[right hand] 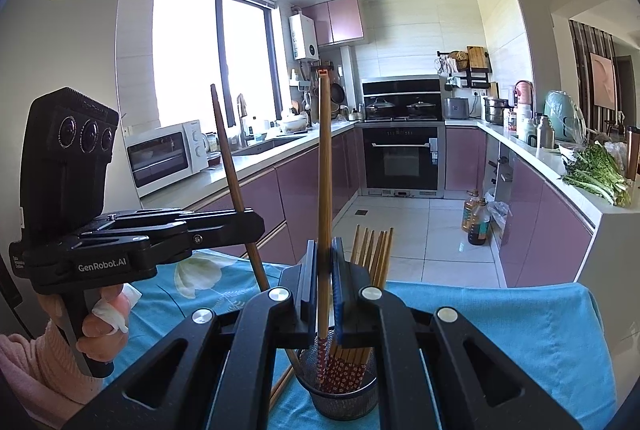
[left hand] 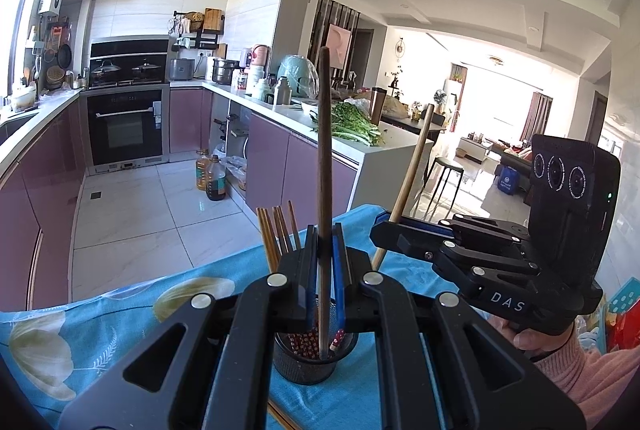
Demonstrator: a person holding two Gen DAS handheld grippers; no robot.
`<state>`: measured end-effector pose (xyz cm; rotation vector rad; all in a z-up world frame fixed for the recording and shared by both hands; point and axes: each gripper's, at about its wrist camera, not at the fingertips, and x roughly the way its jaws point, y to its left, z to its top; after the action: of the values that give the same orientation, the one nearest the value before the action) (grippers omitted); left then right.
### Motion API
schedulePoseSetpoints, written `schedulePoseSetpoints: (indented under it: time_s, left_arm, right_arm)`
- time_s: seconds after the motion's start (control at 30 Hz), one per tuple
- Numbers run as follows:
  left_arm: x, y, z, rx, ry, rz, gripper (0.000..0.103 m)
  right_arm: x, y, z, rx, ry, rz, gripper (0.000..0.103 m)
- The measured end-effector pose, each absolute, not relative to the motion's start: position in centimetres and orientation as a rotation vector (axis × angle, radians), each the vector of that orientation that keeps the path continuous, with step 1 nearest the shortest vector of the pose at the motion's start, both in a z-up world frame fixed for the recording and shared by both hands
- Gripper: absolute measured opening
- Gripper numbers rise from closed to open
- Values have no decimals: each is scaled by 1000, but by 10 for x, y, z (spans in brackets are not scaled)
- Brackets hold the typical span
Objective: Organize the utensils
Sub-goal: 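Lower both chopsticks tip-first into the mesh cup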
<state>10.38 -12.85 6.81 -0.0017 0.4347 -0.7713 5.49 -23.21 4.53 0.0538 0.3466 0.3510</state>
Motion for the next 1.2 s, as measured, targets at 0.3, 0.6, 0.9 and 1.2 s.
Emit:
schedulePoseSetpoints:
  time_s: [0.3, 0.6, 0.9, 1.2]
  left_arm:
    - [102, -131, 71, 8, 432, -753, 8]
    - [108, -132, 73, -9, 442, -752, 8]
    - [116, -138, 63, 24, 480, -738, 8]
    - [124, -137, 55, 39, 518, -732, 8]
  right_arm:
    - [66, -233, 42, 63, 371, 333, 6]
    - [73, -235, 37, 72, 394, 319, 6]
    - [80, -234, 29, 72, 423, 321, 6]
    - [94, -236, 23, 76, 451, 321, 6]
